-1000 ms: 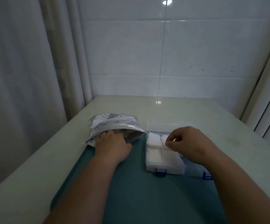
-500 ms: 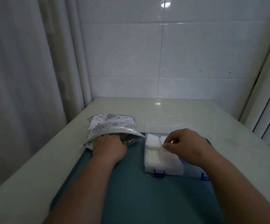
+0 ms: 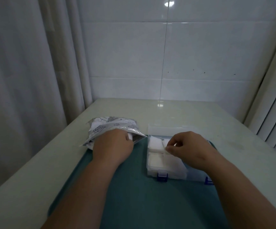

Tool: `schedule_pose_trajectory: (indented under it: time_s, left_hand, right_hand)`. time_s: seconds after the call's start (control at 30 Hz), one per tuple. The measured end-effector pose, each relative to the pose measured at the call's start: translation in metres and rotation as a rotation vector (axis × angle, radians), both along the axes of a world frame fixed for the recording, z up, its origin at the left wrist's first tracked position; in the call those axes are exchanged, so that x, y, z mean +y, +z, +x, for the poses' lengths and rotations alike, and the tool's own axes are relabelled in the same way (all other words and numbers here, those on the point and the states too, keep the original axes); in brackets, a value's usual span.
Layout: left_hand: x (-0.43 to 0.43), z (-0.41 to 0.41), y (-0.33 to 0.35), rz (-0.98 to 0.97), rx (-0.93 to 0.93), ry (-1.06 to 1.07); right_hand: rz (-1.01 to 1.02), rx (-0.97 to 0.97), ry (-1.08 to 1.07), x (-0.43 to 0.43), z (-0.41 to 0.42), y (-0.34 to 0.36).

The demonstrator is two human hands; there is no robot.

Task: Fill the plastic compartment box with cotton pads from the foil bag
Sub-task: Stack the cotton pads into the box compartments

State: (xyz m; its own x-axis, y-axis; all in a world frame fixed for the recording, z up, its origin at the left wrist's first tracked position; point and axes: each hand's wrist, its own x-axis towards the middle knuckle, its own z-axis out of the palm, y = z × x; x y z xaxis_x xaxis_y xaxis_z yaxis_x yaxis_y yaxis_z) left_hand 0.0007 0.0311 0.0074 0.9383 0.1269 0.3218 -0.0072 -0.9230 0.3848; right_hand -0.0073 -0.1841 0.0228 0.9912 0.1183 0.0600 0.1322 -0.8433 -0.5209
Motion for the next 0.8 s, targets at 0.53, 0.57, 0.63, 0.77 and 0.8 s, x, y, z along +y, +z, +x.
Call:
schedule_pose_trajectory:
  time_s: [0.53,0.57,0.63,0.77,0.8]
  left_hand:
    - [-0.032,-0.016,0.008,-0.410,0.218,-0.497]
    - [-0.035,-0.018,0.009,-0.402,0.231,-0.506]
    - [-0.037,-0.019,0.009,-0.399,0.245,-0.512]
    - [-0.041,-0.019,0.006,-0.422,0.216,-0.483]
    - [-0.043,-0.018,0.004,-0.473,0.177,-0.471]
  right_hand:
    - [0.403,0.083,0.114,0.002,-0.006,0.007]
    - [0.375,0.100,0.120,0.002,-0.006,0.007]
    - [0.301,0.107,0.117,0.002,-0.007,0.007]
    - [0.290,0.107,0.103,-0.001,-0.007,0.010]
    - [0.307,0.104,0.107,-0.002,-0.007,0.011]
